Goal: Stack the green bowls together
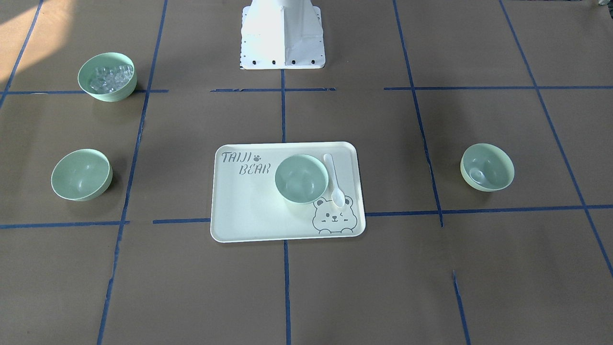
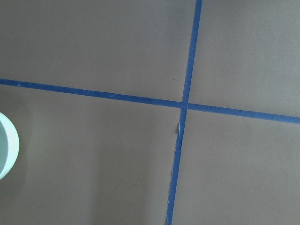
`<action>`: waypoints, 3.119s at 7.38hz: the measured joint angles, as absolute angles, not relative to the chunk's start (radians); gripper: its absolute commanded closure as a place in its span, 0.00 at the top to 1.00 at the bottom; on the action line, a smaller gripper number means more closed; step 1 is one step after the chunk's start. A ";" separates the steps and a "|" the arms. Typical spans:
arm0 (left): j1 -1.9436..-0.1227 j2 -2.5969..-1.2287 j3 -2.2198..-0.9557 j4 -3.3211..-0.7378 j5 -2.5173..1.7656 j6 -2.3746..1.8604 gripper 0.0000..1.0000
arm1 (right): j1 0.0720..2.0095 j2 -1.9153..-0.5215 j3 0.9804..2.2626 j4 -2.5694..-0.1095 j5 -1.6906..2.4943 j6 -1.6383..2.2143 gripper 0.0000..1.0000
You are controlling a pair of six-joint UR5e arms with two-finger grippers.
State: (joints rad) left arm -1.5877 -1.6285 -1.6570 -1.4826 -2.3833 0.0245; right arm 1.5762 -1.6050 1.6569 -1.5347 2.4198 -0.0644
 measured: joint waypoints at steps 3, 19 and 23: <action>-1.577 -1.624 -1.660 -1.488 -2.385 0.025 1.00 | 1.575 -1.599 1.650 -1.539 2.424 -0.063 1.00; -0.987 -1.600 -1.554 -2.229 -2.136 -1.017 0.35 | 1.539 -1.557 1.700 -1.538 2.426 0.016 1.00; -0.980 -1.600 -1.561 -2.229 -2.138 -1.028 0.00 | 1.539 -1.549 1.700 -1.537 2.425 0.017 1.00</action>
State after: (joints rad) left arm -0.9799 -1.6005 -1.5612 -2.2294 -2.1376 -1.0281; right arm 1.5386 -1.5491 1.6997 -1.5365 2.4253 0.0172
